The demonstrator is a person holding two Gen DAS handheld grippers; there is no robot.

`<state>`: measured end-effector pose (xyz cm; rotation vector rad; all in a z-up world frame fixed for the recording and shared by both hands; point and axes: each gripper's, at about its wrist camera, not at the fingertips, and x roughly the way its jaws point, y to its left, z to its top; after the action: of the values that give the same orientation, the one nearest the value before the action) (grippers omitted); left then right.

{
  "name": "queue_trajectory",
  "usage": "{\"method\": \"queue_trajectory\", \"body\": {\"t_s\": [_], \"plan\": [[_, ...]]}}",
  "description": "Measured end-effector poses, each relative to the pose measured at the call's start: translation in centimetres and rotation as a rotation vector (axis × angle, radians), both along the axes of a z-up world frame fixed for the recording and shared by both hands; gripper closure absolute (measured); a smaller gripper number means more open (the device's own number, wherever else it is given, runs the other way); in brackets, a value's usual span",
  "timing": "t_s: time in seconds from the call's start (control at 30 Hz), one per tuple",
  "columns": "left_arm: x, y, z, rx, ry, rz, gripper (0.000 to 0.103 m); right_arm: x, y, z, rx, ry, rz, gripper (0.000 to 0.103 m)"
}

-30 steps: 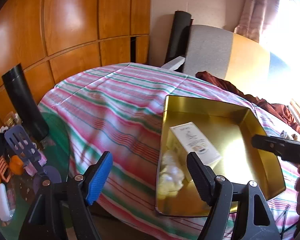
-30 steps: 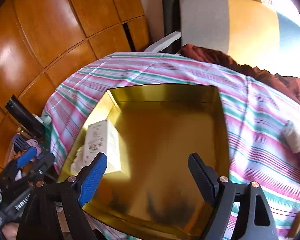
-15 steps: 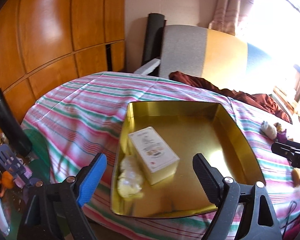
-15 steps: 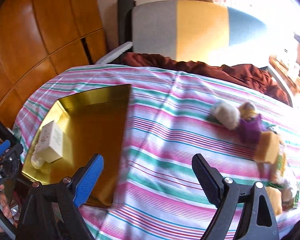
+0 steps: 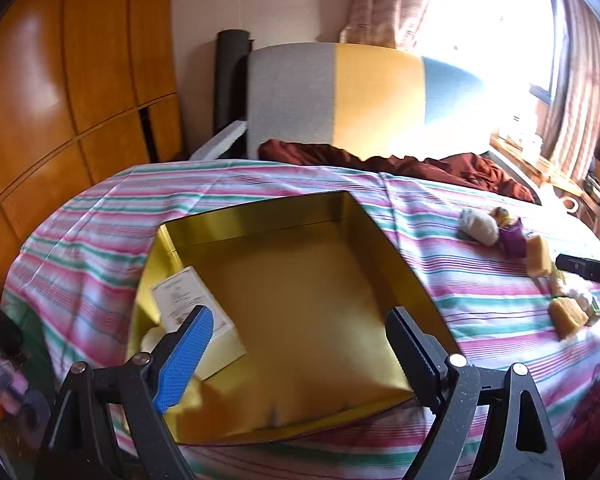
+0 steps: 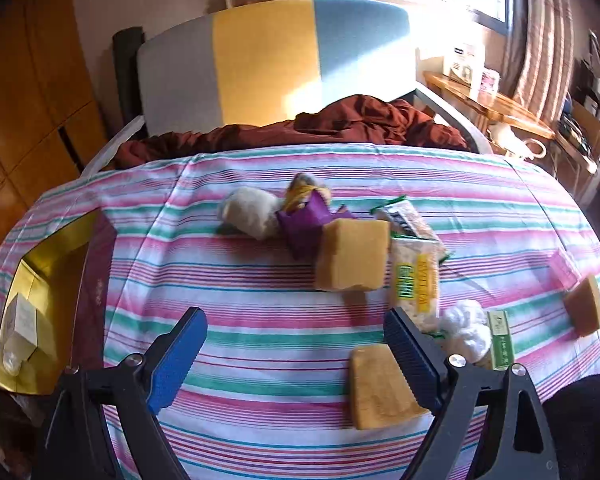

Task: Organize objects
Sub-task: 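Move both tools back toward the remaining items on the cloth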

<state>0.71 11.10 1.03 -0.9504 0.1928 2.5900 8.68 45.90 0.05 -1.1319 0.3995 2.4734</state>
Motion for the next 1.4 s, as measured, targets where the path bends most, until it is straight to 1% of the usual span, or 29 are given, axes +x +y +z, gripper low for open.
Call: {"method": "queue_trajectory", "body": {"t_s": [0.13,0.2,0.3,0.37,0.4,0.43,0.5,0.57,0.63,0.73,0.87,0.93,0.97,1.0,1.07,1.1,1.13,1.23,1.3,1.37,1.4], "plan": [[0.3,2.9,0.3,-0.004,0.009,-0.078,0.014,2.3,4.4,0.3,-0.078,0.042,-0.119,0.011],[0.5,4.5,0.3,0.0,-0.001,-0.118,0.014,3.7,6.5,0.0,-0.153,0.083,-0.165,0.011],[0.8,7.2,0.3,0.004,-0.012,-0.185,0.014,5.8,9.1,-0.8,-0.284,0.171,-0.227,0.011],[1.1,9.3,0.0,-0.001,-0.021,-0.242,0.014,7.1,10.7,-1.6,-0.391,0.235,-0.283,0.01],[1.3,10.3,-0.3,-0.004,-0.025,-0.27,0.014,7.7,11.3,-1.7,-0.434,0.273,-0.303,0.01],[1.5,11.6,-0.6,-0.008,-0.034,-0.3,0.014,8.2,11.7,-1.7,-0.456,0.309,-0.326,0.01],[1.9,13.9,-1.3,-0.007,-0.07,-0.36,0.014,8.9,12.1,-1.7,-0.471,0.344,-0.36,0.01],[2.3,16.2,-2.2,0.003,-0.116,-0.415,0.014,9.2,12.3,-1.7,-0.498,0.37,-0.358,0.01],[2.7,18.7,-3.2,0.014,-0.179,-0.469,0.016,9.5,12.4,-1.6,-0.509,0.396,-0.359,0.01],[3.2,22.1,-4.4,0.023,-0.25,-0.526,0.019,10.0,12.8,-1.7,-0.532,0.426,-0.362,0.01],[4.0,26.5,-5.3,0.044,-0.339,-0.599,0.019,10.3,13.1,-1.8,-0.552,0.461,-0.366,0.01],[4.4,28.7,-5.6,0.051,-0.361,-0.633,0.019,10.9,13.2,-1.6,-0.545,0.499,-0.378,0.009],[4.7,29.8,-5.8,0.051,-0.374,-0.645,0.019,11.4,13.3,-1.4,-0.54,0.527,-0.386,0.009],[4.8,30.9,-5.9,0.051,-0.394,-0.653,0.019,11.9,13.4,-1.2,-0.535,0.556,-0.399,0.004],[4.8,32.7,-6.3,0.056,-0.432,-0.665,0.017,12.8,13.6,-1.2,-0.533,0.598,-0.435,0.003],[5.0,33.7,-6.4,0.054,-0.438,-0.668,0.017,13.1,13.8,-1.3,-0.542,0.61,-0.451,0.003],[5.1,34.5,-6.6,0.044,-0.44,-0.67,0.016,13.2,14.1,-1.5,-0.557,0.616,-0.461,0.003],[5.7,36.9,-8.1,-0.023,-0.453,-0.676,0.015,13.1,14.4,-1.9,-0.582,0.605,-0.475,0.003],[6.0,37.7,-8.8,-0.011,-0.47,-0.691,0.016,12.8,14.5,-2.0,-0.584,0.582,-0.471,0.003],[6.3,37.5,-8.9,0.003,-0.43,-0.704,0.027,12.5,14.6,-2.2,-0.597,0.565,-0.464,0.003],[6.5,37.2,-8.9,0.027,-0.435,-0.737,0.041,12.4,14.7,-2.3,-0.602,0.559,-0.462,0.003]]}}
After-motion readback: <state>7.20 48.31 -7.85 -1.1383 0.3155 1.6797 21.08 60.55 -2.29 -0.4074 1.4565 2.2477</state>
